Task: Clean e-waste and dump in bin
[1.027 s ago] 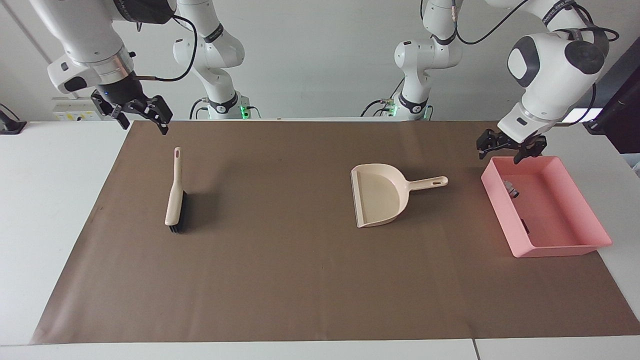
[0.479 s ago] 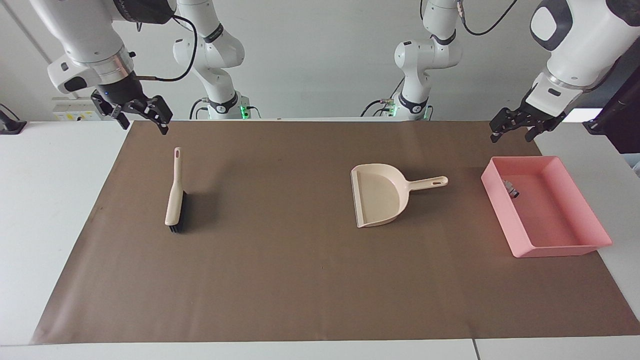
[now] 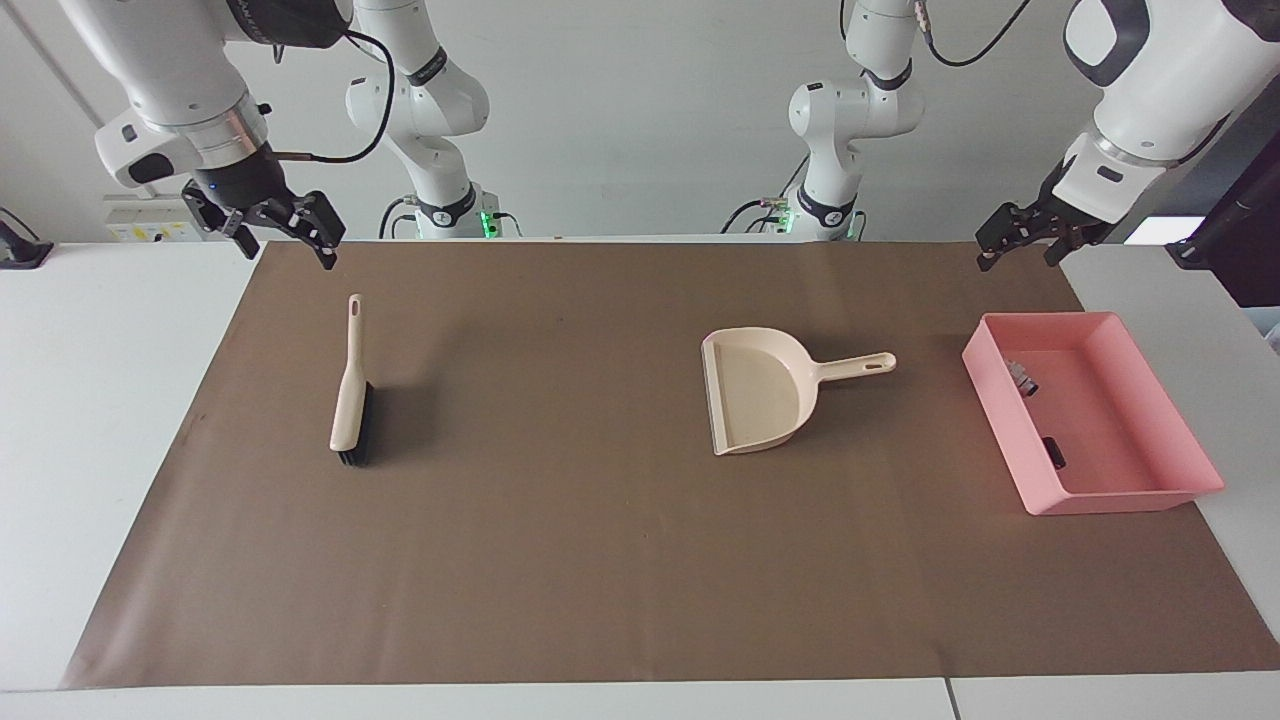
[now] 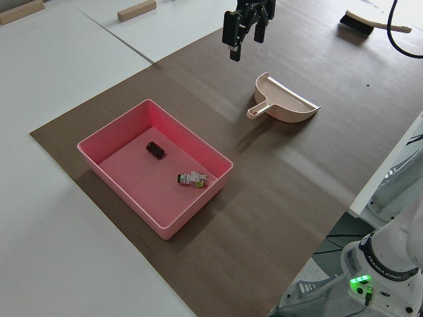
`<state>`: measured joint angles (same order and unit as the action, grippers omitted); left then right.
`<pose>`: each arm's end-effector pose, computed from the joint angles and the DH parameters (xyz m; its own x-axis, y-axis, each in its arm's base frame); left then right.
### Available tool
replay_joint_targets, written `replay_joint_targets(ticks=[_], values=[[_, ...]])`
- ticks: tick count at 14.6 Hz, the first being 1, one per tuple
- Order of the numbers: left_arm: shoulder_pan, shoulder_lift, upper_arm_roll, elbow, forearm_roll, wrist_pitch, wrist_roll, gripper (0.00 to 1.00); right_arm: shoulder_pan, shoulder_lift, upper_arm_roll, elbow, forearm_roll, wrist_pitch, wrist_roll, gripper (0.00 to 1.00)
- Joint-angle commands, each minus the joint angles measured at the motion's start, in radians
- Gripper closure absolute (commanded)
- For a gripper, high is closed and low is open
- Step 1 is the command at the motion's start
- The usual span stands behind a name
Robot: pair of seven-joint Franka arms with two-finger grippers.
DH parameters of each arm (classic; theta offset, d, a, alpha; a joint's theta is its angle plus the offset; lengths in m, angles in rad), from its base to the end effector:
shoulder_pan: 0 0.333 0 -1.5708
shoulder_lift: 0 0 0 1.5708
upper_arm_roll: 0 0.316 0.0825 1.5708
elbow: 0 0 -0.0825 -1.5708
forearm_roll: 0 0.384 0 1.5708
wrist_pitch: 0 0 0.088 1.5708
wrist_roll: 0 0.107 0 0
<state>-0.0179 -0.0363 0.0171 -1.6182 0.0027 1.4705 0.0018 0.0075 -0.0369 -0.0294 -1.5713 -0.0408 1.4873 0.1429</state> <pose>0.5314 0.0001 0.6139 0.9938 -0.0024 -0.1112 -0.0026 -1.0000 -0.0019 0.5342 -0.0167 0.6373 0.9851 -0.1672 -0.0409 -0.1653 -0.9852 0.0460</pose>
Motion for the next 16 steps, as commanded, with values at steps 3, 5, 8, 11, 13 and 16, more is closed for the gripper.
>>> replay_joint_targets(ticks=[3,5,8,11,13,16], values=[[0.001,-0.02,0.0,-0.023,0.01,0.004,-0.016,0.02,-0.007,-0.017,0.003,-0.018,0.021,-0.009,0.006,0.0],[0.001,-0.02,0.0,-0.023,0.01,0.004,-0.019,0.02,-0.007,-0.017,0.003,-0.018,0.021,-0.009,0.006,0.0],[-0.002,-0.02,-0.002,-0.023,0.022,0.002,-0.054,0.02,-0.007,-0.017,0.003,-0.018,0.021,-0.009,0.006,0.0],[-0.002,-0.02,-0.002,-0.025,0.022,0.002,-0.054,0.02,-0.007,-0.017,0.003,-0.018,0.021,-0.009,0.006,0.0],[-0.002,-0.02,-0.002,-0.025,0.022,0.001,-0.054,0.02,-0.007,-0.017,0.003,-0.018,0.021,-0.009,0.006,0.0],[-0.002,-0.02,-0.002,-0.026,0.022,-0.001,-0.054,0.02,-0.007,-0.017,0.003,-0.018,0.021,-0.009,0.006,0.0]])
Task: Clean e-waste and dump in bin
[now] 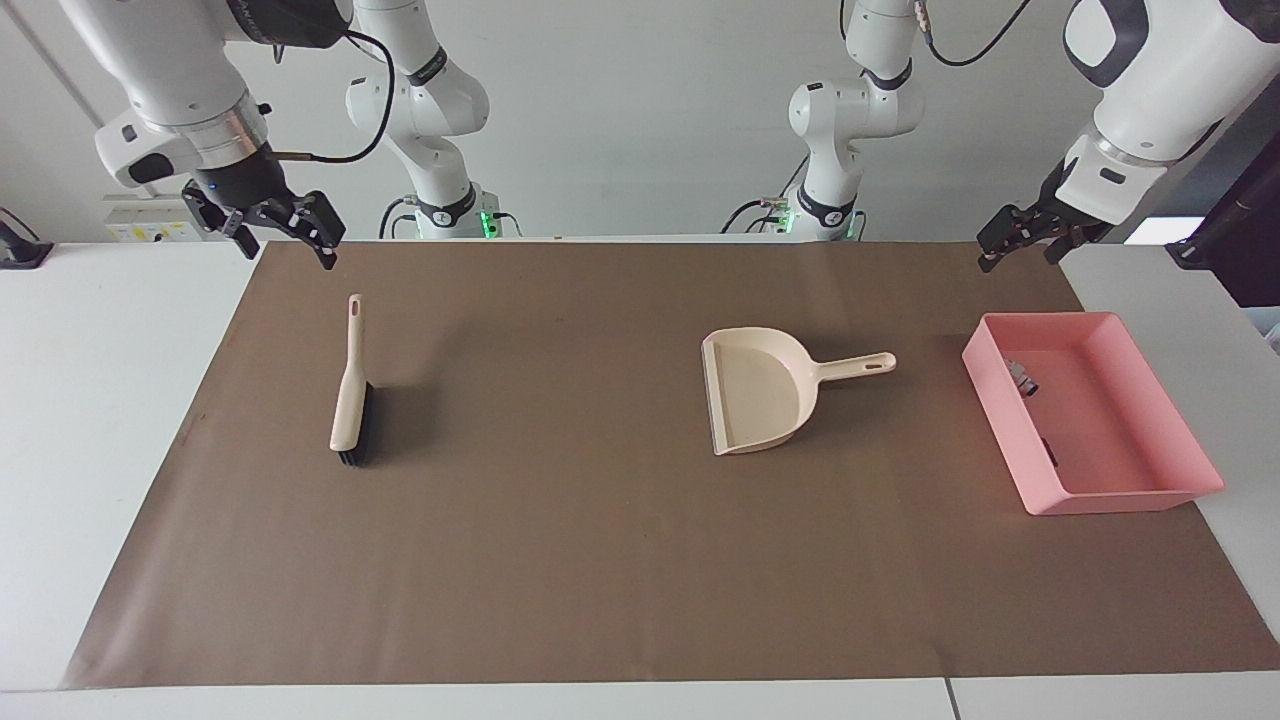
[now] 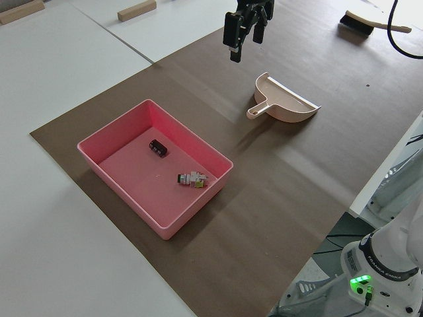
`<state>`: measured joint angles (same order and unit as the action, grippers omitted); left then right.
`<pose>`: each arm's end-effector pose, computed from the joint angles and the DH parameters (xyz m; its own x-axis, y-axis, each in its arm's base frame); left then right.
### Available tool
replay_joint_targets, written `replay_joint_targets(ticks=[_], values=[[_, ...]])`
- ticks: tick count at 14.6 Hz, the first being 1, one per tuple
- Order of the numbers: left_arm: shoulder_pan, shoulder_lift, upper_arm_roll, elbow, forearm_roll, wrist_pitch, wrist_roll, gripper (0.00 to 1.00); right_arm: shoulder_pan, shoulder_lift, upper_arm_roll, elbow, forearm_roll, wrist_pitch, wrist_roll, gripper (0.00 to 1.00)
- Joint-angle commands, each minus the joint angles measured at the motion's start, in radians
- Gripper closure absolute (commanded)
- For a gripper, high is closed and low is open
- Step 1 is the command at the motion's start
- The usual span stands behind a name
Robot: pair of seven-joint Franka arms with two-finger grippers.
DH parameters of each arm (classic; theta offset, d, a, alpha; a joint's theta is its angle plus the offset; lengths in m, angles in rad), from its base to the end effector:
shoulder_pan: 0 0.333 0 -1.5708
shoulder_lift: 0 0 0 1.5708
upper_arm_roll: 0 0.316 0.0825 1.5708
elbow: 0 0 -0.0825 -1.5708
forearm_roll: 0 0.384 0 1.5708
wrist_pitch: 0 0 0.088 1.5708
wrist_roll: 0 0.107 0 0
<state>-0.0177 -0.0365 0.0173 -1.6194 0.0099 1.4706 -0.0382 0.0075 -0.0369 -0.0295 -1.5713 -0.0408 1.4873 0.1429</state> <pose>0.5313 0.0011 0.6135 0.9930 0.0387 -0.1116 0.0374 -0.9992 -0.0135 0.5342 -0.0167 0.6373 0.9851 -0.1673 -0.0409 -0.1654 -0.9852 0.0460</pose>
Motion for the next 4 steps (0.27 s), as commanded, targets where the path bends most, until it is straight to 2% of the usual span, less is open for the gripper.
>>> replay_joint_targets(ticks=[1,4], values=[[-0.002,-0.02,-0.002,-0.025,0.015,-0.001,-0.014,0.02,-0.007,-0.017,0.003,-0.018,0.021,-0.009,0.006,0.0],[-0.002,-0.02,-0.002,-0.023,0.015,-0.001,-0.014,0.02,-0.012,-0.015,0.003,-0.016,0.021,-0.002,-0.006,0.0]])
